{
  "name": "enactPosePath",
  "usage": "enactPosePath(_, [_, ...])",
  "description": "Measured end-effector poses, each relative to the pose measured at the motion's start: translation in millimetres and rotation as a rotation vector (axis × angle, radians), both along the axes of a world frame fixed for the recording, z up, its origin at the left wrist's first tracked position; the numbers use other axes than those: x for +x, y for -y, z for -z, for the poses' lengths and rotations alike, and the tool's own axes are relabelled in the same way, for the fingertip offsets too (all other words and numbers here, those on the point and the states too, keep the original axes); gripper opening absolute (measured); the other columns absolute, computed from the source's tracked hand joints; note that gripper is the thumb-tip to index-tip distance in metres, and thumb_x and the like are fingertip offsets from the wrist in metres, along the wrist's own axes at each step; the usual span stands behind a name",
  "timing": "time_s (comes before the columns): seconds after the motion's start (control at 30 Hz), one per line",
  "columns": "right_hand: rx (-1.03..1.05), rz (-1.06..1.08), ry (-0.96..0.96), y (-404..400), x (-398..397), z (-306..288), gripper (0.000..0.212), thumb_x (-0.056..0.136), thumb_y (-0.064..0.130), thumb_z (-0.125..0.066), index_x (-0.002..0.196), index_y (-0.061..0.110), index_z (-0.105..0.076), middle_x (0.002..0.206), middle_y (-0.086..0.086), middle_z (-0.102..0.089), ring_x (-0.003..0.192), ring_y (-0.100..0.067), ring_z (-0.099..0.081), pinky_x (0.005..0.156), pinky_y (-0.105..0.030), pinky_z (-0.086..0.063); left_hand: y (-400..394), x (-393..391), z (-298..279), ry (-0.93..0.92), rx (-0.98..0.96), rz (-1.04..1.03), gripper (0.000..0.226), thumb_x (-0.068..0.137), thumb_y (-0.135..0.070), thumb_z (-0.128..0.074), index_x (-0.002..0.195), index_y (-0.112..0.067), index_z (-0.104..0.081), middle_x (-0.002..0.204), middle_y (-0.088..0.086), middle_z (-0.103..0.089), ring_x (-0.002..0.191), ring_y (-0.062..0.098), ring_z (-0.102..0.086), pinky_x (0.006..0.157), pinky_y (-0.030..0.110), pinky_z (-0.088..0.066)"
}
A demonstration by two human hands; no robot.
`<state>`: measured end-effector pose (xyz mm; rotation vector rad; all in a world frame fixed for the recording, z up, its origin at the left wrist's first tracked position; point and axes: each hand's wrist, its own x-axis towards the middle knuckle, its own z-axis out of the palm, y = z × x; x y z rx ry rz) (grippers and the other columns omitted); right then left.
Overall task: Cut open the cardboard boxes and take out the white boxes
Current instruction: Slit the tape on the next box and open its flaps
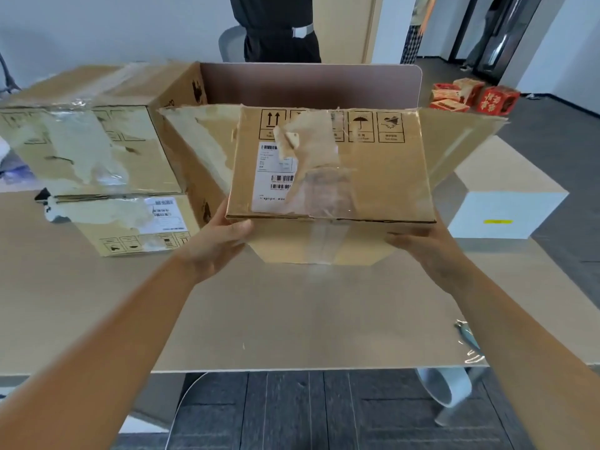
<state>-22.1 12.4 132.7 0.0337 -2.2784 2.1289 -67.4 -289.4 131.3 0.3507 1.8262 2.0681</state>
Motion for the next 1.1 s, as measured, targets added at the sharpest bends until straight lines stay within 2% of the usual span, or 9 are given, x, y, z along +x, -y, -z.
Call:
enactPosePath(0.1, [0.01, 0.114, -0.044, 4, -4, 12, 0.069, 0.057, 0.012, -0.071, 0.123, 0.011, -0.051, 0.101, 0.009, -0.067, 0.091, 0.001, -0.064, 0.072, -0.012, -0.05, -10, -1, 13, -0.07, -0.069, -0.14, 0.087, 0.05, -0.015, -0.081, 0.128, -0.02, -0.043, 0.114, -0.006, -0.062, 0.109, 0.012, -0.058, 0.083, 0.019, -0.049])
enactPosePath(0.23, [-0.026, 0.2, -0.041, 16, -10, 20, 0.047, 0.062, 0.018, -0.062, 0.106, 0.029, -0.05, 0.099, 0.015, -0.061, 0.076, 0.017, -0.058, 0.061, -0.002, -0.045, -25, -9, 21, -0.106, -0.049, -0.346, 0.042, 0.079, 0.004, -0.062, 0.103, -0.029, -0.052, 0.086, -0.018, -0.069, 0.086, -0.001, -0.064, 0.074, 0.012, -0.047])
enactPosePath(0.4, [-0.091, 0.295, -0.087, 21, -24, 11, 0.058, 0.061, 0.02, -0.067, 0.116, 0.015, -0.049, 0.104, 0.0, -0.06, 0.097, -0.01, -0.058, 0.08, -0.02, -0.045, -34, -21, 11, -0.095, 0.037, -0.42, 0.029, 0.086, -0.003, -0.059, 0.1, -0.027, -0.051, 0.076, -0.017, -0.069, 0.072, -0.007, -0.064, 0.064, 0.009, -0.047])
enactPosePath(0.5, [-0.138, 0.342, -0.128, 23, -31, -2, 0.054, 0.061, 0.015, -0.069, 0.109, 0.02, -0.046, 0.099, 0.003, -0.057, 0.085, -0.002, -0.059, 0.064, -0.01, -0.048, -34, -28, -6, -0.115, 0.078, -0.412, 0.036, 0.086, -0.001, -0.058, 0.114, -0.02, -0.047, 0.082, -0.016, -0.066, 0.069, -0.009, -0.063, 0.06, 0.01, -0.048])
enactPosePath(0.63, [-0.073, 0.432, -0.186, 29, -42, -30, 0.067, 0.072, 0.004, -0.073, 0.127, 0.015, -0.035, 0.104, 0.005, -0.053, 0.088, 0.0, -0.054, 0.065, -0.007, -0.049, -24, -40, -32, -0.154, 0.063, -0.349, 0.062, 0.076, -0.01, -0.067, 0.129, -0.028, -0.041, 0.104, -0.011, -0.06, 0.087, 0.0, -0.061, 0.067, 0.015, -0.05])
enactPosePath(0.7, [0.018, 0.419, -0.176, 31, -48, -43, 0.065, 0.078, 0.004, -0.069, 0.131, 0.014, -0.033, 0.104, 0.007, -0.051, 0.088, -0.002, -0.052, 0.063, -0.006, -0.048, -21, -48, -42, -0.14, 0.063, -0.335, 0.061, 0.078, -0.006, -0.066, 0.128, -0.031, -0.041, 0.103, -0.012, -0.06, 0.087, 0.003, -0.06, 0.064, 0.013, -0.05])
enactPosePath(0.8, [0.156, 0.352, -0.109, 31, -58, -52, 0.079, 0.077, 0.01, -0.071, 0.14, 0.018, -0.025, 0.125, 0.001, -0.046, 0.107, -0.015, -0.05, 0.077, -0.015, -0.051, -19, -60, -49, -0.091, 0.027, -0.328, 0.06, 0.08, -0.001, -0.064, 0.127, -0.028, -0.04, 0.095, -0.011, -0.059, 0.078, 0.001, -0.059, 0.054, 0.01, -0.049])
enactPosePath(0.9, [0.381, 0.285, -0.046, 31, -75, -50, 0.092, 0.074, 0.028, -0.075, 0.145, 0.024, -0.016, 0.144, 0.002, -0.036, 0.128, -0.02, -0.04, 0.105, -0.04, -0.039, -18, -72, -49, 0.002, -0.005, -0.356, 0.054, 0.08, -0.004, -0.065, 0.128, -0.018, -0.043, 0.095, -0.004, -0.062, 0.072, 0.005, -0.06, 0.049, 0.014, -0.049])
enactPosePath(1.1, [0.469, 0.2, 0.106, 31, -112, -29, 0.097, 0.076, 0.032, -0.072, 0.147, 0.024, -0.006, 0.147, 0.001, -0.027, 0.132, -0.022, -0.033, 0.104, -0.037, -0.032, -19, -105, -29, 0.181, -0.106, -0.4, 0.053, 0.08, -0.019, -0.07, 0.127, -0.013, -0.045, 0.104, 0.003, -0.063, 0.087, 0.018, -0.061, 0.069, 0.032, -0.05])
